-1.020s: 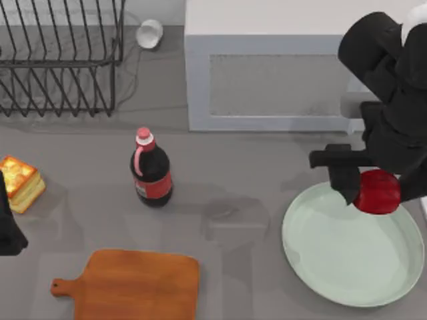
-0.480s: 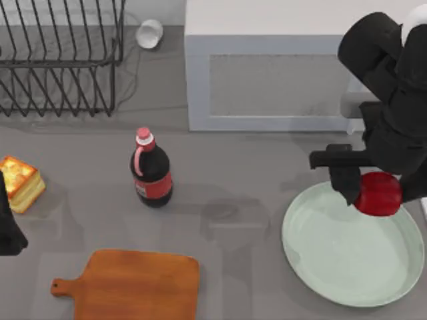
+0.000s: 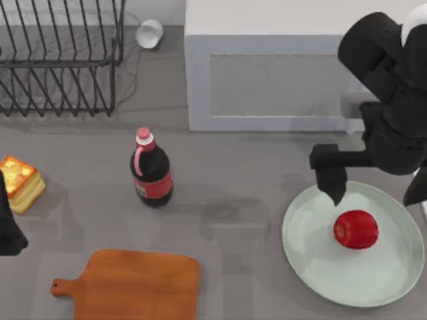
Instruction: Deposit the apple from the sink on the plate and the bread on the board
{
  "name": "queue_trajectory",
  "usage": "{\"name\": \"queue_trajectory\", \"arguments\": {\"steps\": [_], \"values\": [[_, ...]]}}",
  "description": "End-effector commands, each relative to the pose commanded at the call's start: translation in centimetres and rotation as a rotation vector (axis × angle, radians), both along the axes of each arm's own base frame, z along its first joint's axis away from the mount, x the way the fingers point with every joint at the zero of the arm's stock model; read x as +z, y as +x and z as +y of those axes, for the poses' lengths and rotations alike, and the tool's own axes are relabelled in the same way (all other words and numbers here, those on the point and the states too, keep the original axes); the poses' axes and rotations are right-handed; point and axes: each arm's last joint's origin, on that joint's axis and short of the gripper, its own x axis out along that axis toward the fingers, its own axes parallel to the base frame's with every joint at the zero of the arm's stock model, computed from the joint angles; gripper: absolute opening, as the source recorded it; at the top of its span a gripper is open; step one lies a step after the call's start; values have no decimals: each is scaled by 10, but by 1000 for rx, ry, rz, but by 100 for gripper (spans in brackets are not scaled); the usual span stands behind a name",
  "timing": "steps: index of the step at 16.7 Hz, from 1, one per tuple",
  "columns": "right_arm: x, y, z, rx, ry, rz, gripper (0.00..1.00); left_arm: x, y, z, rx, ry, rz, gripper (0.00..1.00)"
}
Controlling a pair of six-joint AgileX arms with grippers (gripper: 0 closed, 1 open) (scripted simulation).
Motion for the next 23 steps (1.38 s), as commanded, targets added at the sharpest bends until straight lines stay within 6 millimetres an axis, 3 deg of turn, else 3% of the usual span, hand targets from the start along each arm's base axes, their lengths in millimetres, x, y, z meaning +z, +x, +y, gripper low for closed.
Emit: {"name": "queue_trajectory", "arguments": {"steps": [7, 11, 14, 18, 23], "values": [[0, -1, -2, -1, 4, -7, 100, 0, 0, 0, 0, 0, 0, 100], [9, -15, -23, 0, 55, -118, 100, 0, 0, 0, 0, 0, 0, 100], [19, -40, -51, 1, 118, -295, 100, 0, 0, 0, 0, 0, 0, 100], [25, -92, -93, 3, 187, -647, 100, 0, 0, 0, 0, 0, 0, 100], [-7, -150, -128, 6, 167, -1131, 100, 0, 0, 0, 0, 0, 0, 100]]}}
